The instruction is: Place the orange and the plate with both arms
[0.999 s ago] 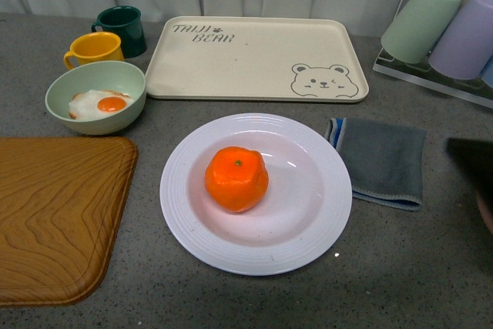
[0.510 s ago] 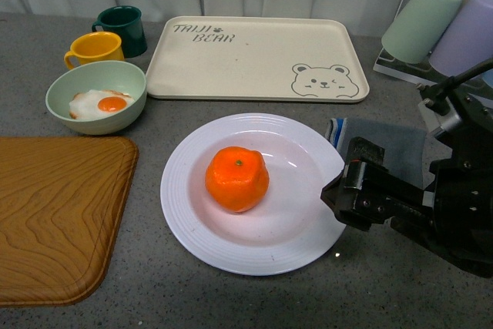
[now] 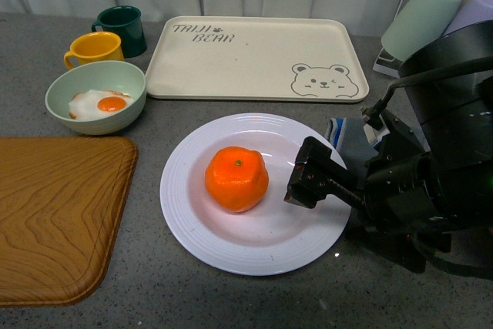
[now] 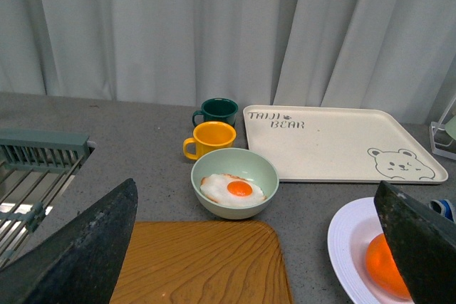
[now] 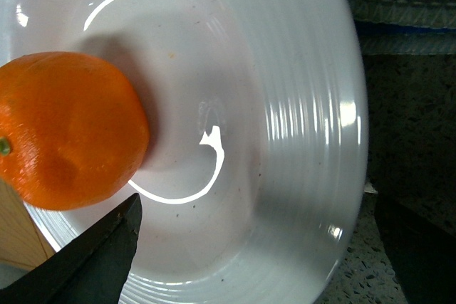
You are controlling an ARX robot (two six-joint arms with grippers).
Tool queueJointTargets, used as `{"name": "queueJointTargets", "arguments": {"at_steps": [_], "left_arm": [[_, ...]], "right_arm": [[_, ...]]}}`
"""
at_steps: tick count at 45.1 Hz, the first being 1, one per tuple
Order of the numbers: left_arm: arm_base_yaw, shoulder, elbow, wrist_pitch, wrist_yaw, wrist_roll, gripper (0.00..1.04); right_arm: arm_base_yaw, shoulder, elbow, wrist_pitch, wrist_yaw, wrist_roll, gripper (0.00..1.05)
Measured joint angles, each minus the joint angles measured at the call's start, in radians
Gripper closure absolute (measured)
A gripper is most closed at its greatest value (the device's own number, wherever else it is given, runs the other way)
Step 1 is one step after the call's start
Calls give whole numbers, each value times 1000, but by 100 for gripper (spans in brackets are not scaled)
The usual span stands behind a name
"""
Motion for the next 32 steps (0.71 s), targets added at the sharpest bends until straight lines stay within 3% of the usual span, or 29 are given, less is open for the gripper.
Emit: {"name": "queueJointTargets", "arguments": {"at_steps": [4, 14, 24, 32], "left_arm": [[0, 0, 0, 0, 0, 0, 7], [0, 0, 0, 0, 0, 0, 7], [0, 0, 0, 0, 0, 0, 7], [0, 0, 0, 0, 0, 0, 7]], "right_arm": [[-1, 26, 47, -63, 2, 21, 10], [-17, 68, 121, -169, 10, 48, 38], [-51, 88, 134, -209, -23, 71, 79], [-74, 45, 92, -157, -82, 93, 88]]}}
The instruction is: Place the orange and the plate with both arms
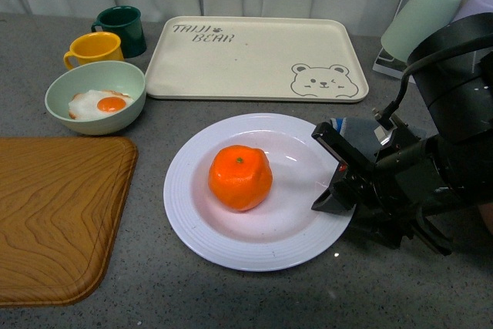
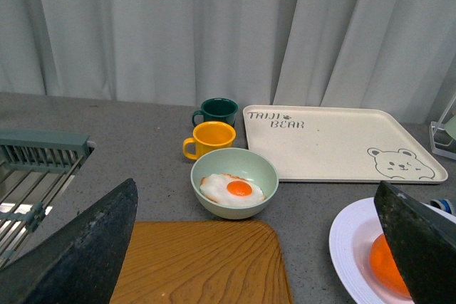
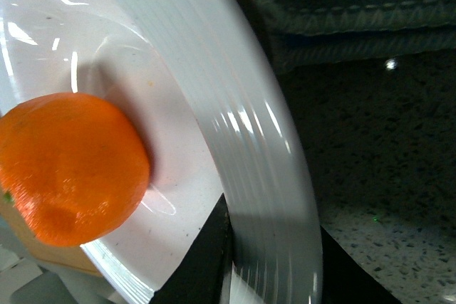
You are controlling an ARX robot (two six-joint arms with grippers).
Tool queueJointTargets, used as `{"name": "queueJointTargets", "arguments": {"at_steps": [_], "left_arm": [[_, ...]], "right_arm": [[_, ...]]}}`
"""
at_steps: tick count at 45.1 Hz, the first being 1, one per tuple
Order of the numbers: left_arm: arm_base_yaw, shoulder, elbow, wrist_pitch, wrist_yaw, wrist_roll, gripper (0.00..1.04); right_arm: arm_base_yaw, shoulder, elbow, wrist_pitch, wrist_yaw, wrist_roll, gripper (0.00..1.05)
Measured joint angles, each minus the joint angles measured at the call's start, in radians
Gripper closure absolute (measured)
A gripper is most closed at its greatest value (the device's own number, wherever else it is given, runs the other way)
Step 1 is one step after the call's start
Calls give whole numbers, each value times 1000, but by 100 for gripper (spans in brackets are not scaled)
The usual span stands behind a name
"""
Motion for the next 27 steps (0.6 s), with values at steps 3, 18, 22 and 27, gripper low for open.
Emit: {"name": "queueJointTargets", "arguments": {"at_steps": [3, 18, 22, 27], "left_arm": [[0, 0, 0, 0, 0, 0, 7], [0, 0, 0, 0, 0, 0, 7], [0, 0, 0, 0, 0, 0, 7], [0, 0, 0, 0, 0, 0, 7]], "right_arm": [[-4, -25, -31, 44, -17, 10, 90], [-13, -151, -257, 408, -55, 89, 101], [-27, -168, -297, 535, -103, 124, 101], [-47, -184, -278, 629, -136, 148, 101]]}}
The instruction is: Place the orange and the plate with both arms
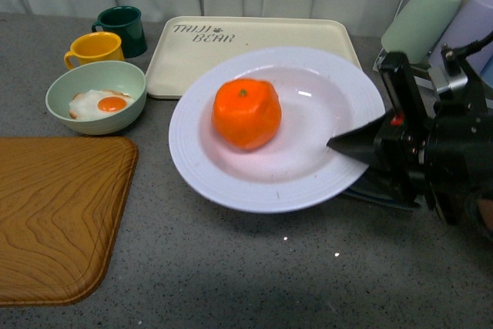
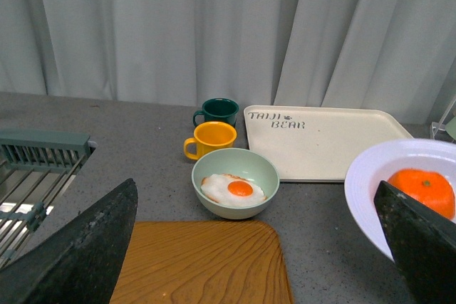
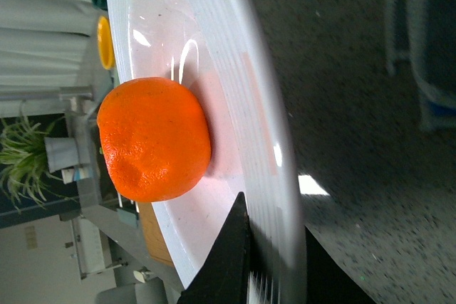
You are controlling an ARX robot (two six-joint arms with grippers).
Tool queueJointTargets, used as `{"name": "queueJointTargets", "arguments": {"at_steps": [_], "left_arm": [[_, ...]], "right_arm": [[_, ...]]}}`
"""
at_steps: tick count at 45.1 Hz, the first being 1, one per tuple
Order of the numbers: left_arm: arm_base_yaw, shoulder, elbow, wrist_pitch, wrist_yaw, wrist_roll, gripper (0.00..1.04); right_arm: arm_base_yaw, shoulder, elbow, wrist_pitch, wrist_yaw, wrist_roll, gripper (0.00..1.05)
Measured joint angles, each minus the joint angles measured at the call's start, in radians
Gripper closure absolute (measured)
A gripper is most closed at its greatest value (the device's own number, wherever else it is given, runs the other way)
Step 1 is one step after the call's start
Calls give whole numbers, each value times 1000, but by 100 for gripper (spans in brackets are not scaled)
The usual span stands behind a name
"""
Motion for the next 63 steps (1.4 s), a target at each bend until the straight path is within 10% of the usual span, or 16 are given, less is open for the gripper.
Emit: {"name": "queueJointTargets", "arguments": {"at_steps": [32, 57, 63], "left_arm": [[0, 0, 0, 0, 0, 0, 7], [0, 0, 0, 0, 0, 0, 7], [0, 0, 0, 0, 2, 0, 7]], "right_arm": [[11, 678, 1102, -419, 26, 103, 90], [22, 430, 822, -406, 311, -311, 10], [32, 396, 632, 90, 645, -609, 25]]}}
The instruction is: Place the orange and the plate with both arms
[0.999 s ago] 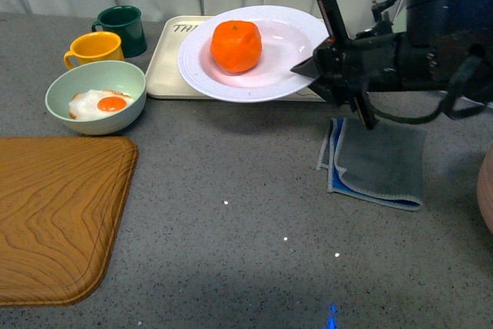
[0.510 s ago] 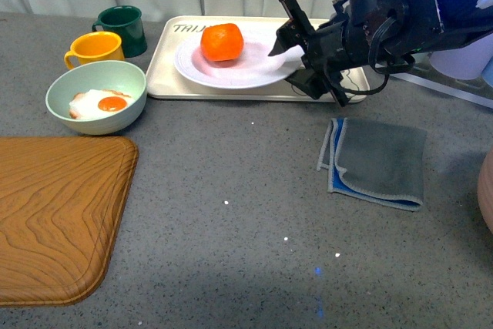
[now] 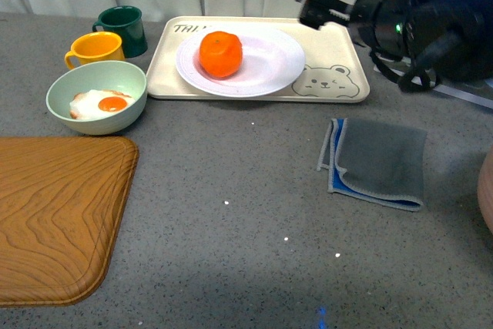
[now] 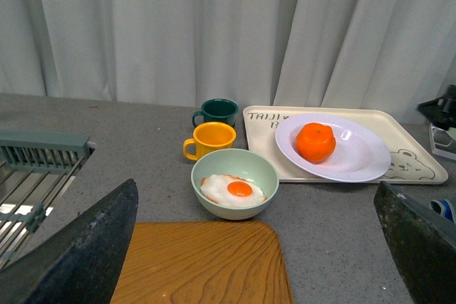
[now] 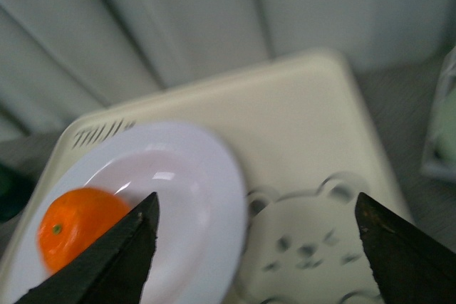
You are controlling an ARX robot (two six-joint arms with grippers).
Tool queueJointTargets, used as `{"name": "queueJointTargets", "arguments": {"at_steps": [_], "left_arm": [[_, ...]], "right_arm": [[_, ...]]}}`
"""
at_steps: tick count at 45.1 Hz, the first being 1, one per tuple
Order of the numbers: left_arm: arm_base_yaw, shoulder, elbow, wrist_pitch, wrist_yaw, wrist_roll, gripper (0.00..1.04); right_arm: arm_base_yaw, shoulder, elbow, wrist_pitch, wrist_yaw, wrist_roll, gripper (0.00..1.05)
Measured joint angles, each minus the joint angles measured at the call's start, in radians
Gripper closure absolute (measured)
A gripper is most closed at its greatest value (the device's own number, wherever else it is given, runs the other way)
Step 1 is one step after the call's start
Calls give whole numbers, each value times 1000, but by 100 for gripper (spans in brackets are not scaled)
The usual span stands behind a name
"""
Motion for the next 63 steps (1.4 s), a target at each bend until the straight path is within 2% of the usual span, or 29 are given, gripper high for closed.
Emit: {"name": "queueJointTargets", "arguments": {"at_steps": [3, 9, 14, 21, 34, 41, 43, 46, 50, 63], "left_arm": [[0, 0, 0, 0, -2, 0, 7], [0, 0, 0, -1, -4, 0, 7], [0, 0, 0, -2, -3, 0, 7], [0, 0, 0, -2, -3, 0, 7], [0, 0, 0, -2, -3, 0, 7], [0, 0, 0, -2, -3, 0, 7], [0, 0, 0, -2, -3, 0, 7], [0, 0, 0, -2, -3, 0, 7], [0, 0, 0, -2, -3, 0, 7], [0, 0, 0, -2, -3, 0, 7]], "right_arm": [[-6, -31, -126, 212, 75, -153, 34], [-41, -135, -341, 469, 78, -303, 52], [-84, -302, -523, 555, 50, -370, 74], [-124, -449, -730, 571, 11, -391, 104], [-179, -727, -969, 533, -42, -398, 104], [-195, -840, -1036, 484, -62, -398, 104], [-199, -888, -1055, 455, -68, -398, 104], [-238, -987, -1067, 351, -129, -398, 104], [-264, -1096, -1093, 290, -128, -398, 104], [-266, -1361, -1167, 101, -134, -398, 104]]}}
